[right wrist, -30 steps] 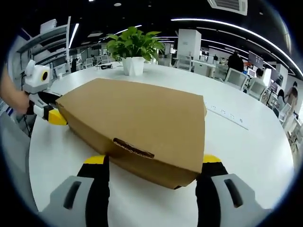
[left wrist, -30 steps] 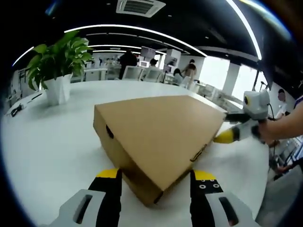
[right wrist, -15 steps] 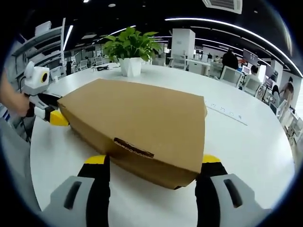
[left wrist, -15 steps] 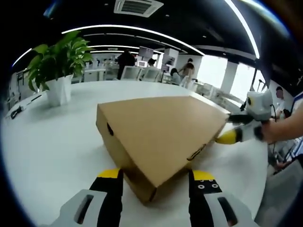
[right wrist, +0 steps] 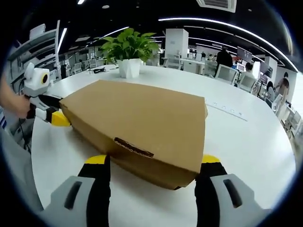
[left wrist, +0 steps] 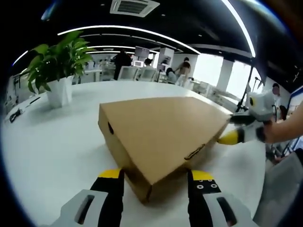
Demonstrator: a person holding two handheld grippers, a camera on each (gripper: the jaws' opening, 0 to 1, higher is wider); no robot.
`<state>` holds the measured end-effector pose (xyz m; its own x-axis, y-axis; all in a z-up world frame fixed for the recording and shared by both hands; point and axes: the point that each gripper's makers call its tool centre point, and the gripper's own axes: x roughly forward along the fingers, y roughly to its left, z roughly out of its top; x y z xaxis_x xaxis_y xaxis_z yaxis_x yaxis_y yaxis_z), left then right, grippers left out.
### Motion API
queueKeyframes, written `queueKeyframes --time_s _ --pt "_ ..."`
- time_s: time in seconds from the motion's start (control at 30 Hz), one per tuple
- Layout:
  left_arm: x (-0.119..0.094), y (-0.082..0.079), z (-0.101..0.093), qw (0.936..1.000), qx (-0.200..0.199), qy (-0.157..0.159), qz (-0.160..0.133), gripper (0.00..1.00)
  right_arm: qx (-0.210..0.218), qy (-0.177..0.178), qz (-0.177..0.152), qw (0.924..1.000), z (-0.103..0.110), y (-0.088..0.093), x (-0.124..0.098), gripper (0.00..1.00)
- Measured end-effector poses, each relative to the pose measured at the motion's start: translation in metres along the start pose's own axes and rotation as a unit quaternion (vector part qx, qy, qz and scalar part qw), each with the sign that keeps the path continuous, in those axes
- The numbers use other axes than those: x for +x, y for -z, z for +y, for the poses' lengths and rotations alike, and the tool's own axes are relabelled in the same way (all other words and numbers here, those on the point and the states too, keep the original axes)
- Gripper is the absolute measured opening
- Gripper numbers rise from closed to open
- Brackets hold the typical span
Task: Operate the shoe box by opening the lid, removing the specified soft item, and placing it in the target area until the item is outside and the box remains undamaged.
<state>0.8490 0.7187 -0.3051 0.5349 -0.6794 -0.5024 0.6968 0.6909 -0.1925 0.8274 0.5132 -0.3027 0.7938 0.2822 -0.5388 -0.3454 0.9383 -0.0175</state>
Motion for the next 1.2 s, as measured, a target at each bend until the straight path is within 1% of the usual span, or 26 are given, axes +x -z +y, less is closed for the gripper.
queueKeyframes --time_s 0.2,0.4,0.5,0.87,0.97,1.2 --pt "-0.006 0.002 0.012 1.0000 0.005 0.006 0.002 0.54 0.006 0.006 0.002 1.0000 0.012 -0.001 0.002 0.68" --pt "-0.013 0.003 0.018 0.9998 0.014 0.016 0.007 0.54 0.017 0.017 -0.001 0.9997 0.028 -0.002 0.004 0.68" --pt "-0.018 0.004 0.027 0.9996 0.017 0.020 0.007 0.53 0.023 0.022 -0.002 0.9995 0.034 -0.004 0.006 0.68" --pt "-0.030 0.008 0.047 0.9990 0.028 0.032 0.014 0.53 0.040 0.033 -0.005 0.9986 0.056 -0.005 0.008 0.69" --pt "-0.032 0.009 0.045 0.9987 0.031 0.035 0.017 0.53 0.044 0.039 -0.006 0.9983 0.060 -0.005 0.008 0.69" --pt "-0.036 0.010 0.053 0.9988 0.032 0.035 0.016 0.53 0.046 0.038 -0.006 0.9982 0.066 -0.007 0.012 0.69"
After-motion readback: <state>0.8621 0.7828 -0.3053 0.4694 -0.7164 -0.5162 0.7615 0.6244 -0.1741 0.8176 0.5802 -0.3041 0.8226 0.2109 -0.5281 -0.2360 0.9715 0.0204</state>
